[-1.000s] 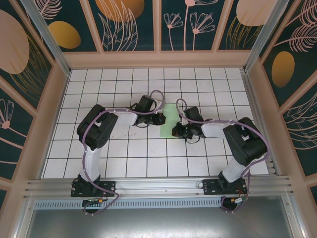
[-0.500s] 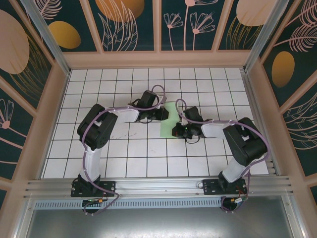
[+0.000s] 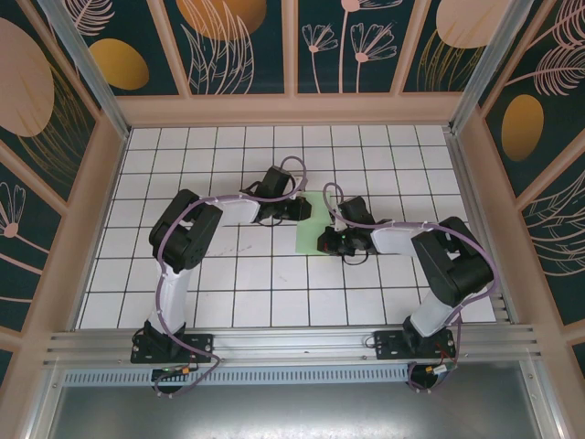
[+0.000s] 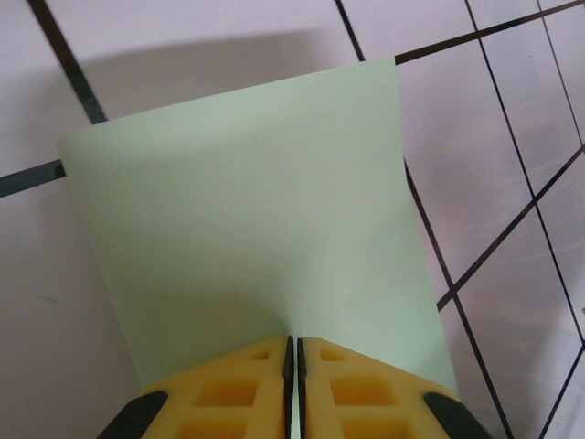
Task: Fold a paper plane with a square sheet of paper (fold left side to right side)
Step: First fold the square sheet of paper in half at the center of the table.
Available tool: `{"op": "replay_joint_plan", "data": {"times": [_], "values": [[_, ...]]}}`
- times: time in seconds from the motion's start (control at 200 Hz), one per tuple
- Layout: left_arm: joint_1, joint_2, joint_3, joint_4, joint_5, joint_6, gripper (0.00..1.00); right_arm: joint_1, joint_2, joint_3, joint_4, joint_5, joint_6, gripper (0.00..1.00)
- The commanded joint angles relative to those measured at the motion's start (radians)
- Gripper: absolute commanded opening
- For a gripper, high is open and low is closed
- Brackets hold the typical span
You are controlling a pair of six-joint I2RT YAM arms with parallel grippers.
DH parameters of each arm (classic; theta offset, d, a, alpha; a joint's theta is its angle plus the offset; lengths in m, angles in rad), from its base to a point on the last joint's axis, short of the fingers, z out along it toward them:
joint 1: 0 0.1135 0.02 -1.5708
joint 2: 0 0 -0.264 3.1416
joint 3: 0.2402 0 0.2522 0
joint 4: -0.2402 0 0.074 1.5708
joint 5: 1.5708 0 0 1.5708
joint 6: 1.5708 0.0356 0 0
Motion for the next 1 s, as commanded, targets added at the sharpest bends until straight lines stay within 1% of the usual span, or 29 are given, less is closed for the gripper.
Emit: {"op": "replay_joint_plan", "data": {"times": [0.0, 0.4, 0.746, 0.991], "values": [[0.018, 0.023, -0.012, 0.027, -0.025, -0.022, 0.14, 0.003, 0.038, -0.03, -0.18, 0.12, -0.038, 0.01], [0.064, 0.08, 0.023, 0.061, -0.048, -0.074, 0.14, 0.004, 0.028, -0.042, -0.239, 0.143, -0.069, 0.01], [0.081, 0.171, 0.23, -0.055, -0.112, -0.073, 0.14, 0.004, 0.028, -0.058, -0.246, 0.151, -0.076, 0.0], [0.1, 0.245, 0.33, -0.098, -0.139, -0.069, 0.14, 0.001, 0.017, -0.066, -0.255, 0.15, -0.081, 0.0]]}}
